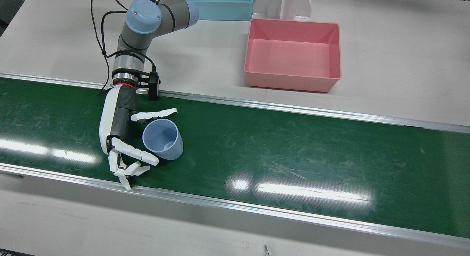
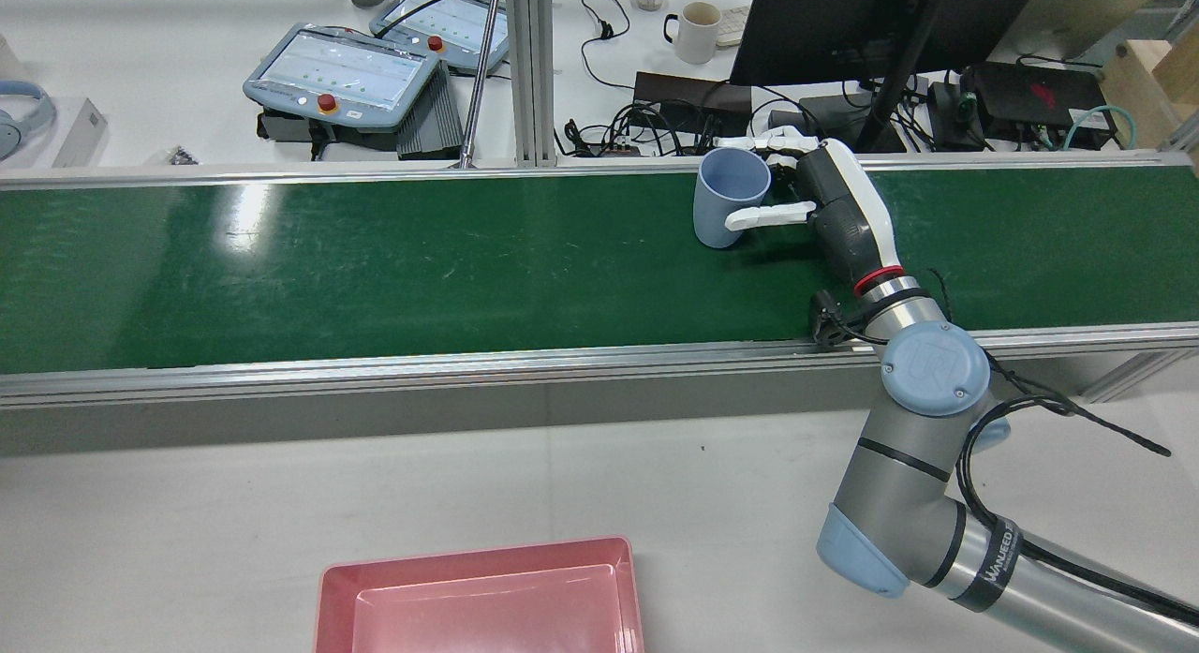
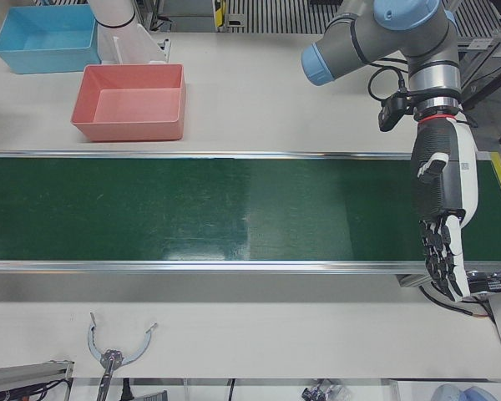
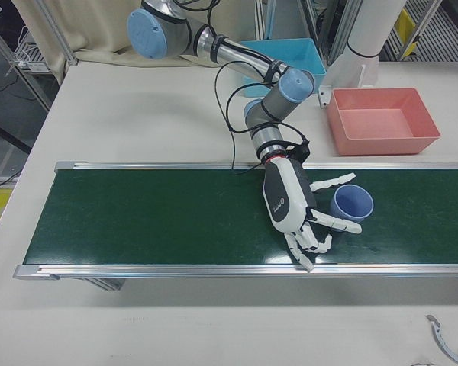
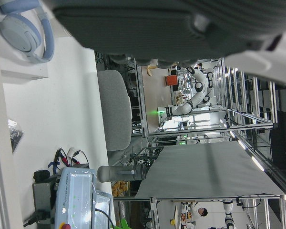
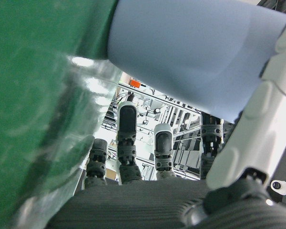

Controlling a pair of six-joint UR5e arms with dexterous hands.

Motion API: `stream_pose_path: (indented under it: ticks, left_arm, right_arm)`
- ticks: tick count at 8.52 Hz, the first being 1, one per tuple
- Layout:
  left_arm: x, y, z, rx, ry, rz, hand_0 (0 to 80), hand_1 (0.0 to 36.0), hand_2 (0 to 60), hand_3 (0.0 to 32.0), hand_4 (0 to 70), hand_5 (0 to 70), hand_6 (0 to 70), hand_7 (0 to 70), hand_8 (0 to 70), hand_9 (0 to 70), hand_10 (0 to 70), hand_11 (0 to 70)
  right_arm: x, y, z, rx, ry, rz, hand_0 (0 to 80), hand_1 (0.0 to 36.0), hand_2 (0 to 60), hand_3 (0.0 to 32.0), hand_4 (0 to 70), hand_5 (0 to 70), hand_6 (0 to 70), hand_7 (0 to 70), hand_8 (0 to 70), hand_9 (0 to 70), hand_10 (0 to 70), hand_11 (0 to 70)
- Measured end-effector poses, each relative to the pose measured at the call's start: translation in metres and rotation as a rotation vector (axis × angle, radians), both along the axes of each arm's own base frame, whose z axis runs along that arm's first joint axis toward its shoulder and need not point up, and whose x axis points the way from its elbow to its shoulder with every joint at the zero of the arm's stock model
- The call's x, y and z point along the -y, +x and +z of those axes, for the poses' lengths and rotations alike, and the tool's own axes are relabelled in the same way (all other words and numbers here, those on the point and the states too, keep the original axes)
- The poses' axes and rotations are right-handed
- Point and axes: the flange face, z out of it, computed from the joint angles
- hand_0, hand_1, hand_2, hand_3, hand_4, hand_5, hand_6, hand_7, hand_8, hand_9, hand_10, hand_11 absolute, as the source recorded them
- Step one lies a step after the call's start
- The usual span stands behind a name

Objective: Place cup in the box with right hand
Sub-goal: 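Keep the right hand still while the cup slides into its palm, then close the right hand fingers around the light blue cup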

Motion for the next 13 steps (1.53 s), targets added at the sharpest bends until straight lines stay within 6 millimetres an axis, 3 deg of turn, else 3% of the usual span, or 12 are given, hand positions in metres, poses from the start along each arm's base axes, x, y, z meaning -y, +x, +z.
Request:
stream_pose_path:
  ticks: [7, 10, 11, 12, 13]
  left_arm:
    - [0.0, 0.0, 0.0, 0.001, 0.0, 0.0, 0.0, 0.0, 0.0, 0.0, 0.0, 0.0, 0.0, 0.0, 0.0, 0.0, 0.0, 0.0]
    - [0.0, -0.0002, 0.0, 0.0, 0.0, 0.0, 0.0, 0.0, 0.0, 0.0, 0.0, 0.0, 0.0, 0.0, 0.0, 0.0, 0.0, 0.0]
    - [0.0, -0.0002, 0.0002, 0.0, 0.0, 0.0, 0.0, 0.0, 0.0, 0.0, 0.0, 0.0, 0.0, 0.0, 0.0, 0.0, 0.0, 0.0]
    - [0.0, -0.0002, 0.0001, 0.0, 0.0, 0.0, 0.0, 0.0, 0.0, 0.0, 0.0, 0.0, 0.0, 0.0, 0.0, 0.0, 0.0, 0.0]
    - [0.0, -0.0001, 0.0001, 0.0, 0.0, 0.0, 0.0, 0.0, 0.0, 0.0, 0.0, 0.0, 0.0, 0.0, 0.0, 0.0, 0.0, 0.0]
  right_arm:
    - [0.0, 0.0001, 0.0011, -0.001, -0.002, 0.0, 54.1, 11.2, 0.0, 26.2, 37.1, 7.7, 13.9, 70.0, 32.4, 46.4, 14.2, 20.6]
    - [0.0003, 0.0006, 0.0012, 0.0, -0.002, 0.001, 57.7, 14.8, 0.0, 25.0, 37.7, 8.9, 14.9, 70.0, 33.8, 48.1, 15.1, 22.3]
    - [0.0004, 0.0008, 0.0012, 0.0, -0.002, 0.003, 61.6, 17.9, 0.0, 23.2, 38.3, 10.0, 15.8, 70.0, 34.9, 49.4, 15.8, 23.6]
    - [0.0005, 0.0011, 0.0013, 0.0, -0.002, 0.004, 73.0, 22.1, 0.0, 19.0, 40.3, 11.4, 17.3, 70.0, 36.3, 51.2, 16.7, 25.4]
    - [0.0006, 0.0014, 0.0014, 0.001, -0.003, 0.007, 80.0, 33.0, 0.0, 9.2, 44.9, 15.0, 20.7, 70.0, 39.5, 54.9, 18.6, 29.1]
